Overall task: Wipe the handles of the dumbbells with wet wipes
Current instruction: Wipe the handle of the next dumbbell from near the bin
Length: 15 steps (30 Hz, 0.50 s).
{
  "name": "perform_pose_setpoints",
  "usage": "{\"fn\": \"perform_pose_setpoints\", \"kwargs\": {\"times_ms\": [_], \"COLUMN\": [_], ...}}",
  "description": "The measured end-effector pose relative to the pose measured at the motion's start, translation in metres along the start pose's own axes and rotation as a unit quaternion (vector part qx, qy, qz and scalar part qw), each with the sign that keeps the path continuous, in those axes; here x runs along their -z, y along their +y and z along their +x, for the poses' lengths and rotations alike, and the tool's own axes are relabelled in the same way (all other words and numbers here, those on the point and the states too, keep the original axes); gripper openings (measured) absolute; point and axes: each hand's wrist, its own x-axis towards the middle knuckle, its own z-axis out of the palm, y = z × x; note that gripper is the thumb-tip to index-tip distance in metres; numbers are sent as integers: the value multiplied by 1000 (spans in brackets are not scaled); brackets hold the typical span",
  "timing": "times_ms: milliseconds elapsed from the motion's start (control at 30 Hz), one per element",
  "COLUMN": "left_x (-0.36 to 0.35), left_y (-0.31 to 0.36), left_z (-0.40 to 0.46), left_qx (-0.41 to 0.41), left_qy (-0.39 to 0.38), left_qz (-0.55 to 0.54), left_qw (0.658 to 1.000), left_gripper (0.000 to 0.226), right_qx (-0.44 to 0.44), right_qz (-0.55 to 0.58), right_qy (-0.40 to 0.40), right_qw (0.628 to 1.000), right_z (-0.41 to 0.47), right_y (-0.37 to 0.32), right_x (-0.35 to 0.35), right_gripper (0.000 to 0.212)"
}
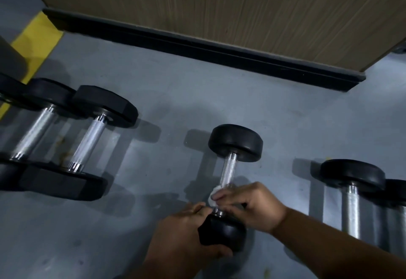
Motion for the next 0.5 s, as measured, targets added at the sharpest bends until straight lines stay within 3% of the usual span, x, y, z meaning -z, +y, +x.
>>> {"fn": "perform_pose_setpoints", "kwargs": {"times_ms": [67, 167, 200, 367, 433, 500], "left_x": [-2, -6, -11, -18, -17, -21], "left_y": [0, -3, -5, -6, -4, -6], "left_z": [0, -3, -5, -3, -2, -5], "left_qx": [0, 14, 8, -15, -4, -6], "left_qy": [-19, -25, -4, 24, 22, 34], "left_qz": [9, -46, -57, -41, -41, -64], "left_qw": [1000, 999, 998, 999, 999, 997], "left_gripper": [85, 71, 68, 67, 62, 62], "right_qx": [-16, -122, -120, -24, -12, -87], "right_qz": [-36, 19, 22, -16, -88, -90], "right_qy": [67, 212, 201, -47, -14, 90], "right_qw": [997, 969, 972, 998, 996, 988], "right_z": [18, 31, 27, 3, 23, 37], "right_y": [10, 18, 14, -7, 7, 18], "right_x": [10, 13, 8, -1, 14, 23], "right_gripper": [16, 18, 16, 14, 13, 13]}}
